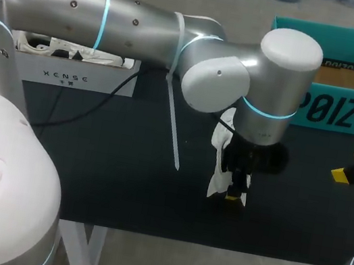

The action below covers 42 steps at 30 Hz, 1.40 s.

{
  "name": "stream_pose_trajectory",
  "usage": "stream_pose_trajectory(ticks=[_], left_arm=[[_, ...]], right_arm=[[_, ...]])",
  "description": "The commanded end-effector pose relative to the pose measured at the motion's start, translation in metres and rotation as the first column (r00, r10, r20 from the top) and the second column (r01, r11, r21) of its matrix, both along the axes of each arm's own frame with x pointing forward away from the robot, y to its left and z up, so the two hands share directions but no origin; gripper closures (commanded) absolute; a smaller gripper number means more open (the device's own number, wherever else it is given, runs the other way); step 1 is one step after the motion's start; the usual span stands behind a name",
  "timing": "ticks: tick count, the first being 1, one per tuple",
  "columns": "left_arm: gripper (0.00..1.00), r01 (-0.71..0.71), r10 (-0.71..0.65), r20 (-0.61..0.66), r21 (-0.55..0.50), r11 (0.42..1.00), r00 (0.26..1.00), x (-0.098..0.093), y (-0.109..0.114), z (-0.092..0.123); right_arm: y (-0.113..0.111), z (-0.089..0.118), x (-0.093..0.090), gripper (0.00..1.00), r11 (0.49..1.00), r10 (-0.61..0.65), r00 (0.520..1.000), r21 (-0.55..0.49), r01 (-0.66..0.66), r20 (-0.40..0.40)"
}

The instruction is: Take the shoe out of the shoebox, open the shoe tongue, remove and reinsert the insole, then place the shoe into the shoebox

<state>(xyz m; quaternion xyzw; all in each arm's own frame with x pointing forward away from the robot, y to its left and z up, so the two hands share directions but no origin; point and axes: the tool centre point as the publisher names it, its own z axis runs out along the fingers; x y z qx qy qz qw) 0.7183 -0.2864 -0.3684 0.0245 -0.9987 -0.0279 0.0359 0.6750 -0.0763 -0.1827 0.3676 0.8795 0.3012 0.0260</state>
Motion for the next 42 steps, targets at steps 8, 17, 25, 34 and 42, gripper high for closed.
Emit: stream_pose_trajectory(ticks=[8, 17, 25, 34, 42], left_arm=[[1.0, 0.002, -0.002, -0.01, 0.004, 1.0, 1.0, 0.003, 0.004, -0.004], [1.0, 0.043, -0.043, -0.003, -0.012, 0.999, 0.999, -0.002, 0.011, 0.011], [1.0, 0.112, -0.113, 0.042, 0.032, 0.993, 0.993, 0.006, 0.052, 0.052], [1.0, 0.25, -0.251, 0.053, 0.029, 0.968, 0.966, 0.028, 0.103, 0.084], [1.0, 0.321, -0.321, 0.01, -0.011, 0.947, 0.947, 0.048, 0.157, 0.089]], right_arm=[[0.0, -0.001, -0.005, 0.0, 1.0, -0.005, 1.0, -0.001, 0.005, 0.007], [0.0, -0.001, -0.005, 0.0, 1.0, -0.005, 1.0, -0.001, 0.005, 0.007], [0.0, -0.001, -0.005, 0.0, 1.0, -0.005, 1.0, -0.001, 0.005, 0.007], [0.0, -0.001, -0.005, 0.0, 1.0, -0.005, 1.0, -0.001, 0.005, 0.007], [0.0, -0.001, -0.005, 0.0, 1.0, -0.005, 1.0, -0.001, 0.005, 0.007]])
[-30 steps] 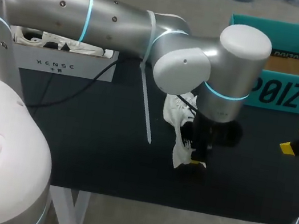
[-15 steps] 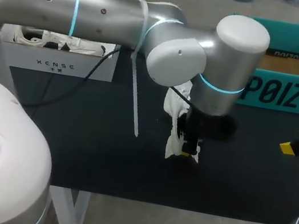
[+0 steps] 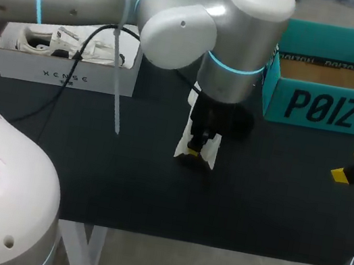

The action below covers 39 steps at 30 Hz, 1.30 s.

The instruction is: Take the shoe out of the shoebox, open the shoe tongue, remove and reinsert the insole, then place the shoe into the shoebox

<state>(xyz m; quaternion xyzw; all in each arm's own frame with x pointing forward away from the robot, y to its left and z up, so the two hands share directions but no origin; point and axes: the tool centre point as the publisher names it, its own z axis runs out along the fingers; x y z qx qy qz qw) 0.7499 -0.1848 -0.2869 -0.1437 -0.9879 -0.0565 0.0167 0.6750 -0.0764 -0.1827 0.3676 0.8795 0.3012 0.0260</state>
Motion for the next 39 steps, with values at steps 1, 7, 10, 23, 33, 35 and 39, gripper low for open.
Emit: stream_pose_trajectory(ticks=[1, 7, 10, 23, 33, 35, 39], left_arm=[[1.0, -0.011, 0.009, -0.047, -0.044, 0.999, 0.999, 0.019, 0.062, 0.008], [1.0, -0.09, 0.089, -0.038, -0.036, 0.995, 0.995, 0.03, 0.076, 0.008], [1.0, -0.09, 0.089, -0.038, -0.036, 0.995, 0.995, 0.03, 0.076, 0.008], [1.0, -0.09, 0.089, -0.038, -0.036, 0.995, 0.995, 0.03, 0.076, 0.008], [1.0, -0.09, 0.089, -0.038, -0.036, 0.995, 0.995, 0.03, 0.076, 0.008], [1.0, -0.09, 0.089, -0.038, -0.036, 0.995, 0.995, 0.03, 0.076, 0.008], [1.0, -0.028, 0.028, 0.004, -0.01, 1.0, 1.0, 0.039, 0.086, 0.021]], right_arm=[[0.0, -0.001, -0.005, 0.0, 1.0, -0.005, 1.0, -0.001, 0.005, 0.007], [0.0, -0.001, -0.005, 0.0, 1.0, -0.005, 1.0, -0.001, 0.005, 0.007], [0.0, -0.001, -0.005, 0.0, 1.0, -0.005, 1.0, -0.001, 0.005, 0.007], [0.0, -0.001, -0.005, 0.0, 1.0, -0.005, 1.0, -0.001, 0.005, 0.007], [0.0, -0.001, -0.005, 0.0, 1.0, -0.005, 1.0, -0.001, 0.005, 0.007], [0.0, -0.001, -0.005, 0.0, 1.0, -0.005, 1.0, -0.001, 0.005, 0.007], [0.0, -0.001, -0.005, 0.0, 1.0, -0.005, 1.0, -0.001, 0.005, 0.007]])
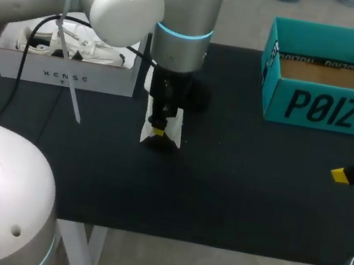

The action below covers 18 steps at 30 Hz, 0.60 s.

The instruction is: Take the shoe out of the shoebox, open the shoe tongue, remove and reinsert the insole, then place the shoe into the shoebox

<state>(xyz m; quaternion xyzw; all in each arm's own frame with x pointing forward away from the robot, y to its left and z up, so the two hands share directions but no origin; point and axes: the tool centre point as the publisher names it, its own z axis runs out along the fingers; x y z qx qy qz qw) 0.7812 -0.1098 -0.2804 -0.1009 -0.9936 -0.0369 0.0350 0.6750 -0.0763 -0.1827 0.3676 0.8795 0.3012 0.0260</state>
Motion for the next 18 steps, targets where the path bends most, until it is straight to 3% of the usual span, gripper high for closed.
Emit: stream_pose_trajectory(ticks=[1, 4, 6, 7, 9, 12, 18], left_arm=[[1.0, 0.09, -0.091, 0.039, 0.023, 0.996, 0.995, 0.013, 0.018, 0.02], [1.0, 0.206, -0.212, 0.082, 0.073, 0.976, 0.974, 0.027, 0.039, 0.039], [1.0, 0.329, -0.33, 0.086, 0.019, 0.944, 0.94, 0.036, 0.058, 0.051], [1.0, 0.358, -0.362, 0.098, 0.059, 0.932, 0.927, 0.041, 0.068, 0.054], [1.0, 0.478, -0.481, 0.109, 0.053, 0.877, 0.87, 0.049, 0.089, 0.063], [1.0, 0.562, -0.566, 0.121, 0.067, 0.825, 0.816, 0.064, 0.123, 0.073], [1.0, 0.608, -0.614, 0.11, 0.089, 0.789, 0.781, 0.104, 0.187, 0.078]], right_arm=[[0.0, -0.001, -0.005, 0.0, 1.0, -0.005, 1.0, -0.001, 0.005, 0.007], [0.0, -0.001, -0.005, 0.0, 1.0, -0.005, 1.0, -0.001, 0.005, 0.007], [0.0, -0.001, -0.005, 0.0, 1.0, -0.005, 1.0, -0.001, 0.005, 0.007], [0.0, -0.001, -0.005, 0.0, 1.0, -0.005, 1.0, -0.001, 0.005, 0.007], [0.0, -0.001, -0.005, 0.0, 1.0, -0.005, 1.0, -0.001, 0.005, 0.007], [0.0, -0.001, -0.005, 0.0, 1.0, -0.005, 1.0, -0.001, 0.005, 0.007], [0.0, -0.001, -0.005, 0.0, 1.0, -0.005, 1.0, -0.001, 0.005, 0.007]])
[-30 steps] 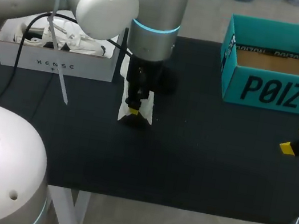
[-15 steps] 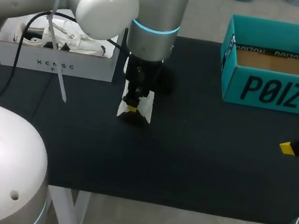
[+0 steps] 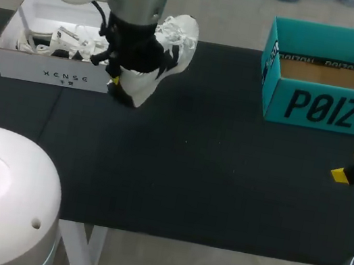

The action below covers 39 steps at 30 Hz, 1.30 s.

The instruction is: Take the shoe out of the shoebox, open the shoe tongue, remove and reinsert the insole, then place the shoe into the shoebox

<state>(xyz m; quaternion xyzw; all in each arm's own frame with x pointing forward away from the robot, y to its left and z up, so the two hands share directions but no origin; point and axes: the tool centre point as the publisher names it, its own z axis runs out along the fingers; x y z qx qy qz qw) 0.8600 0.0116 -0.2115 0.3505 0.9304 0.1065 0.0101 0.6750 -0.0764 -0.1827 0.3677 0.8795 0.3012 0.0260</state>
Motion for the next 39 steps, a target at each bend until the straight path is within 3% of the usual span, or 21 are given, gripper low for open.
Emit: stream_pose_trajectory(ticks=[1, 4, 8, 36, 39], left_arm=[[1.0, 0.159, -0.157, 0.05, -0.048, 0.986, 0.986, 0.031, 0.075, 0.008], [1.0, 0.184, -0.181, 0.052, -0.062, 0.981, 0.982, 0.05, 0.107, 0.01], [1.0, 0.192, -0.191, 0.044, -0.022, 0.981, 0.981, 0.069, 0.133, 0.015], [1.0, 0.192, -0.191, 0.044, -0.022, 0.981, 0.981, 0.069, 0.133, 0.015], [1.0, 0.249, -0.25, 0.069, 0.02, 0.968, 0.966, 0.082, 0.144, 0.028]], right_arm=[[0.0, -0.001, -0.005, 0.0, 1.0, -0.005, 1.0, -0.001, 0.005, 0.007], [0.0, -0.001, -0.005, 0.0, 1.0, -0.005, 1.0, -0.001, 0.005, 0.007], [0.0, -0.001, -0.005, 0.0, 1.0, -0.005, 1.0, -0.001, 0.005, 0.007], [0.0, -0.001, -0.005, 0.0, 1.0, -0.005, 1.0, -0.001, 0.005, 0.007], [0.0, -0.001, -0.005, 0.0, 1.0, -0.005, 1.0, -0.001, 0.005, 0.007]])
